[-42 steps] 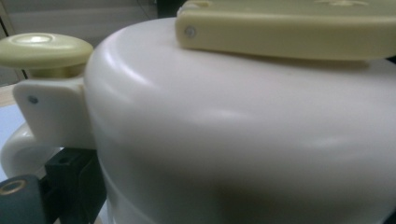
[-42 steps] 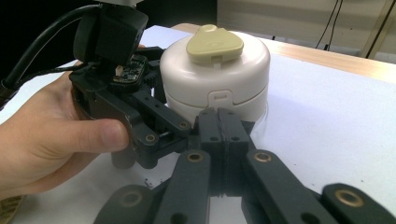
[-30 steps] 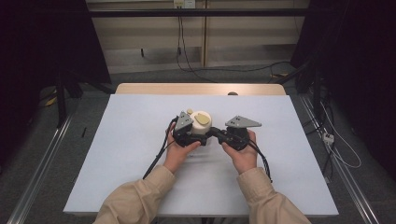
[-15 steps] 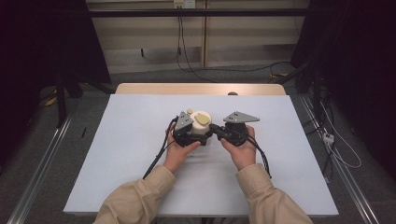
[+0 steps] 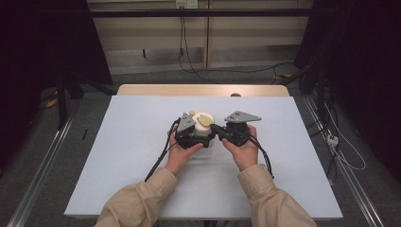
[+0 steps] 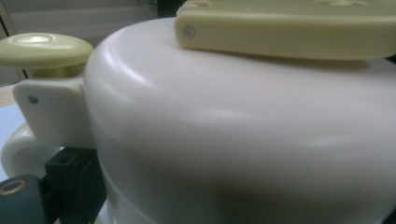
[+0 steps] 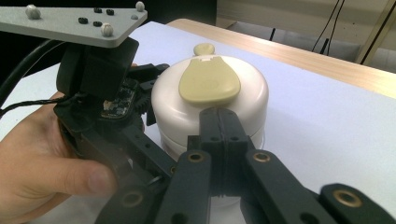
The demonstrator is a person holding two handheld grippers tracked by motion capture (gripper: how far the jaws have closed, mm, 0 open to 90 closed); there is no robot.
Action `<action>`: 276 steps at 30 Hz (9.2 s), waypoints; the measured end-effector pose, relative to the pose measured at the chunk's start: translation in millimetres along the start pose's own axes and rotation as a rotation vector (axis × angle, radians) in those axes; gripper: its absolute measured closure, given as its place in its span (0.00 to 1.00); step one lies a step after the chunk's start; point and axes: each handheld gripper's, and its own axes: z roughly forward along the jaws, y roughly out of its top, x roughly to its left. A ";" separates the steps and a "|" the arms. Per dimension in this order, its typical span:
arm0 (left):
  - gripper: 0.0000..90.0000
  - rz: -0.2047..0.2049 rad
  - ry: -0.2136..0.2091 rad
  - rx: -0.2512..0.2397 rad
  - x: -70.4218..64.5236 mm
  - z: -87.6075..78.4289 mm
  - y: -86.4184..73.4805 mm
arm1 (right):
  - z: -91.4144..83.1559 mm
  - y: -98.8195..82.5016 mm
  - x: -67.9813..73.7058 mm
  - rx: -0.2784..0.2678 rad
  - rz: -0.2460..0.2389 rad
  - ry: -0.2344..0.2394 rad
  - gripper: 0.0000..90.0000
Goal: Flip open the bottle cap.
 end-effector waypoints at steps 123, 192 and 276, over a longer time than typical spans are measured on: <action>0.06 -0.005 0.002 -0.002 -0.7 0.3 0.0 | 14.9 27.5 3.8 -0.018 -0.042 -0.010 1.00; 0.06 -0.008 0.002 -0.002 -0.8 0.3 0.0 | 35.9 41.7 9.0 -0.037 -0.046 -0.006 0.98; 0.04 0.004 0.000 0.101 25.7 -149.9 -18.3 | -72.0 -82.4 -32.0 -0.002 0.030 0.048 0.16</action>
